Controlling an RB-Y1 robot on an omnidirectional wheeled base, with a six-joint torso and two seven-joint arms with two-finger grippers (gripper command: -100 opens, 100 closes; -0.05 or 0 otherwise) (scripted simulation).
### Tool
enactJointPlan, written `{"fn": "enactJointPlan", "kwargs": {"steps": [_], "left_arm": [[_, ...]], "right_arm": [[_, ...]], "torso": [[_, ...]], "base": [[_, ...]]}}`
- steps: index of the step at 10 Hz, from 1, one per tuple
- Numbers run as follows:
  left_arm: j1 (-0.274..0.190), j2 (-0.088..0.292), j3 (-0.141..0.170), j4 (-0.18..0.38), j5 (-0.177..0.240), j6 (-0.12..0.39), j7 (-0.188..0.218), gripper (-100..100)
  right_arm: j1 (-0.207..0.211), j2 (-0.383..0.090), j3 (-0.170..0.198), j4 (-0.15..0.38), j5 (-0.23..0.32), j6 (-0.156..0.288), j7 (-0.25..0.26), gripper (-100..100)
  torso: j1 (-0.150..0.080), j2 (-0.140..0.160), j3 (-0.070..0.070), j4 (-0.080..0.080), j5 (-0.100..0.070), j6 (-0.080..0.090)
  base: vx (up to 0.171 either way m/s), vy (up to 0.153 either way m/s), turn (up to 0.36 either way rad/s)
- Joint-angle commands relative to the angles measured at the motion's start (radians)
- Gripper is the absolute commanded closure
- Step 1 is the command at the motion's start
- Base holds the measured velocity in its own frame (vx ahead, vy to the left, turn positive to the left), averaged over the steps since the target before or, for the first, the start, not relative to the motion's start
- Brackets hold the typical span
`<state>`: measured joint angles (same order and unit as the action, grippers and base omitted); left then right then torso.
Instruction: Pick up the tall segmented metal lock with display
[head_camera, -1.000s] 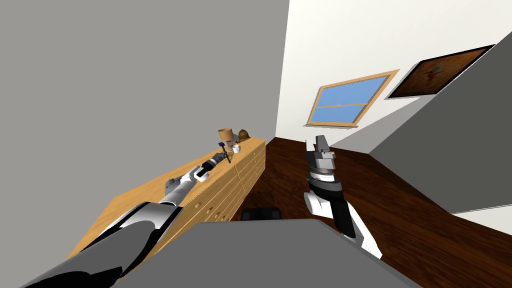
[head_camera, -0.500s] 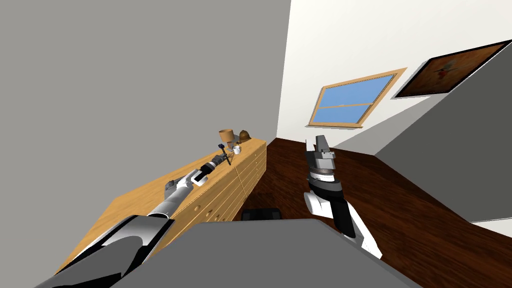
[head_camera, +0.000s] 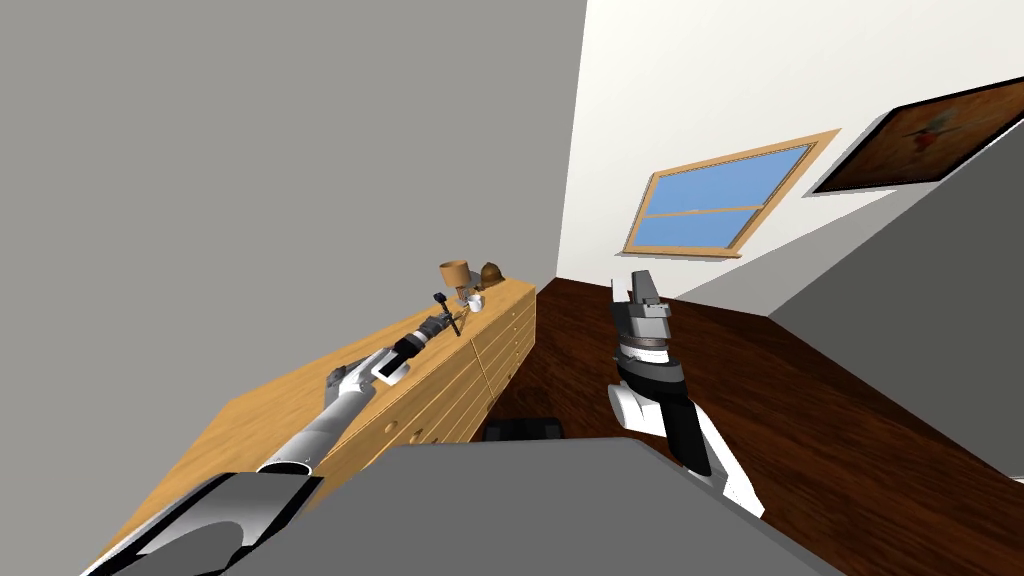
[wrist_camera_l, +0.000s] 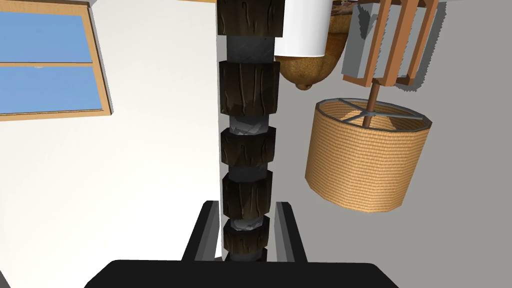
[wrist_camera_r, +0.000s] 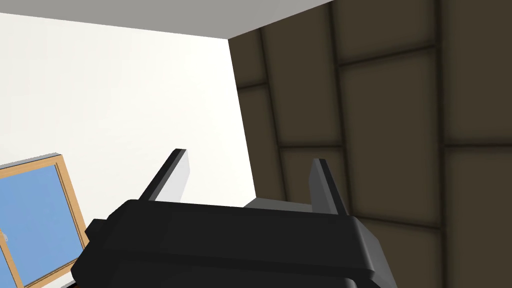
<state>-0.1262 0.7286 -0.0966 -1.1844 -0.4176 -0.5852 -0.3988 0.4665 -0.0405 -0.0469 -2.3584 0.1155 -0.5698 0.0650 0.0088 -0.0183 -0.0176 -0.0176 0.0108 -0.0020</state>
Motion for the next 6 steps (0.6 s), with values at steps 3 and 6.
{"fn": "enactJointPlan", "kwargs": {"steps": [3,6], "left_arm": [[0.099,0.003,0.027,-0.105,-0.014,0.012,0.011,100],[0.168,0.007,0.052,-0.187,-0.026,0.026,0.022,100]], "right_arm": [[0.000,0.000,0.000,0.000,0.000,0.000,0.000,0],[0.000,0.000,0.000,0.000,0.000,0.000,0.000,0]], "torso": [[-0.001,-0.001,-0.001,-0.001,0.001,0.000],[0.000,0.002,-0.001,-0.003,0.003,0.002]], "base": [[0.082,-0.008,0.043],[0.041,0.008,0.018]]}}
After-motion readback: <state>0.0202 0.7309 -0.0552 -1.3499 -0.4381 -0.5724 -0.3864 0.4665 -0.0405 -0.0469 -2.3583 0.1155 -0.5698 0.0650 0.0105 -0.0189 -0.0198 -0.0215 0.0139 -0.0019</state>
